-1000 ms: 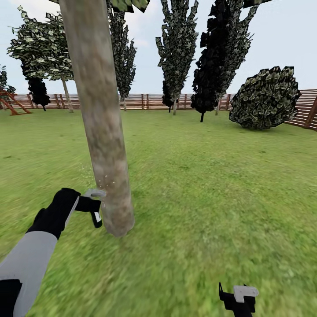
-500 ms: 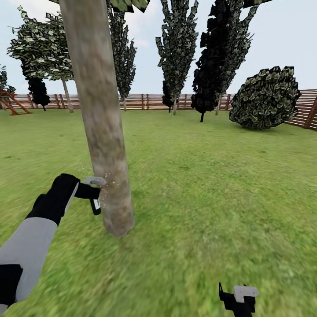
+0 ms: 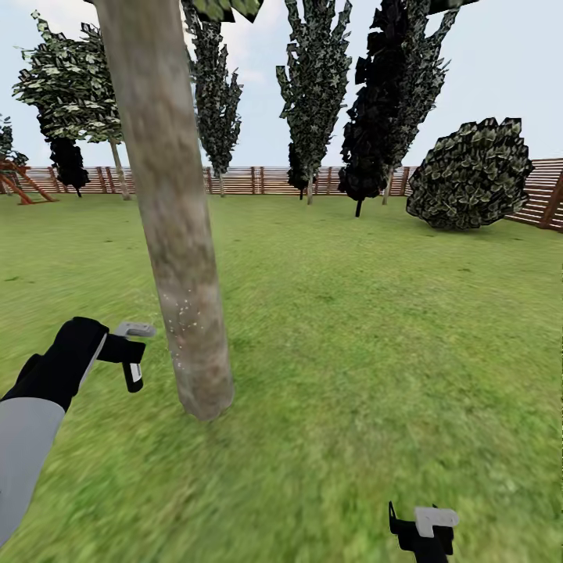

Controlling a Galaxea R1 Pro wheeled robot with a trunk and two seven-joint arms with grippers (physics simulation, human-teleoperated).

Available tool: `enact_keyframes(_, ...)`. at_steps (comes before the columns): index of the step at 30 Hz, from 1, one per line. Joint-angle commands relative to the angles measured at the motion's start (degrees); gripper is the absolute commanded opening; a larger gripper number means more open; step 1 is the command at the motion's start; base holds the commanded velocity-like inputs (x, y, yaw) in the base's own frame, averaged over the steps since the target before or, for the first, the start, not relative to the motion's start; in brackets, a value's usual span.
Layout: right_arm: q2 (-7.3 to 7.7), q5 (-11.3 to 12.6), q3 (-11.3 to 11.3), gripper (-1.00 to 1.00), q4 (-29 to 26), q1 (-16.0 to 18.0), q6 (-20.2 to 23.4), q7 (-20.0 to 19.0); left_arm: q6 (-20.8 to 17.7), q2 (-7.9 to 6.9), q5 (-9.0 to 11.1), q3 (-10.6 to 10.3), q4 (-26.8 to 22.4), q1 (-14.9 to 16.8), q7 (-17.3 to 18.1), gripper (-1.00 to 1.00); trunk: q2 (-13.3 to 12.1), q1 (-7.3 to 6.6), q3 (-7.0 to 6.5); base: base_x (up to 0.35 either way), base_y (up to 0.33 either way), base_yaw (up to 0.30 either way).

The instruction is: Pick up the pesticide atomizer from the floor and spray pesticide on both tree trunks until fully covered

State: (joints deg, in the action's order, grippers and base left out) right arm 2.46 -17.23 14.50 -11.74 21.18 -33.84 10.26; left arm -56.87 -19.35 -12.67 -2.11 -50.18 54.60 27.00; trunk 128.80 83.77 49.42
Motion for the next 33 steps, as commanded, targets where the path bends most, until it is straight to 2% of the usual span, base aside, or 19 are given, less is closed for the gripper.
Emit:
enact_keyframes(1, -0.02, 0.02, 0.0, 1.0, -0.01, 0.0, 0.0, 0.01, 0.01, 0.01, -0.01, 0.0, 0.0, -0.01, -0.12, -1.0, 0.0, 0.0, 0.0, 0.0, -0.264, 0.074)
enact_keyframes(4, -0.12, 0.01, 0.0, 1.0, -0.03, 0.0, -0.08, 0.01, 0.01, 0.04, 0.0, -0.02, 0.35, -0.44, -0.43, -1.0, 0.0, 0.0, 0.0, 0.0, -0.27, 0.222)
enact_keyframes(8, -0.17, 0.0, 0.0, 1.0, -0.04, 0.0, -0.09, -0.03, 0.17, 0.1, -0.07, 0.0, 0.12, -2.77, -0.6, -1.0, 0.0, 0.0, 0.0, 0.0, -0.271, 0.272)
enact_keyframes(13, -0.18, 0.03, -0.01, 1.0, -0.04, 0.0, -0.09, -0.04, 0.18, 0.23, -0.07, 0.0, 0.46, -3.0, -0.94, -1.0, 0.0, 0.0, 0.0, 0.013, -0.271, 0.236)
enact_keyframes(16, -0.18, 0.05, 0.0, 1.0, -0.04, 0.0, -0.09, 0.0, 0.18, 0.92, 0.0, 0.07, 0.09, -3.01, -2.94, -1.0, 0.0, 0.0, 0.0, 0.12, -0.266, 0.037)
enact_keyframes(19, -0.11, 0.09, 0.0, 1.0, -0.04, 0.0, -0.09, 0.02, 0.1, 2.67, 0.39, 0.45, -0.09, -3.01, -6.57, -1.0, 0.0, 0.0, 0.0, 0.127, -0.263, 0.007)
enact_keyframes(27, -0.09, 0.09, 0.0, 1.0, -0.04, 0.0, -0.09, 0.02, 0.1, 2.56, 0.37, 0.37, 0.76, -3.48, -6.78, -1.0, 0.0, 0.0, 0.0, -0.021, -0.273, 0.0)
enact_keyframes(30, -0.09, 0.09, 0.0, 1.0, -0.04, 0.0, -0.09, 0.02, 0.22, 2.56, 0.37, 0.59, 0.94, -5.3, -6.79, -1.0, 0.0, 0.0, 0.0, -0.006, -0.273, 0.016)
enact_keyframes(33, -0.16, 0.09, 0.0, 1.0, -0.04, 0.0, -0.09, 0.02, 0.27, 2.56, 0.37, 2.0, 0.99, -6.11, -6.79, -1.0, 0.0, 0.0, 0.0, -0.001, -0.273, 0.195)
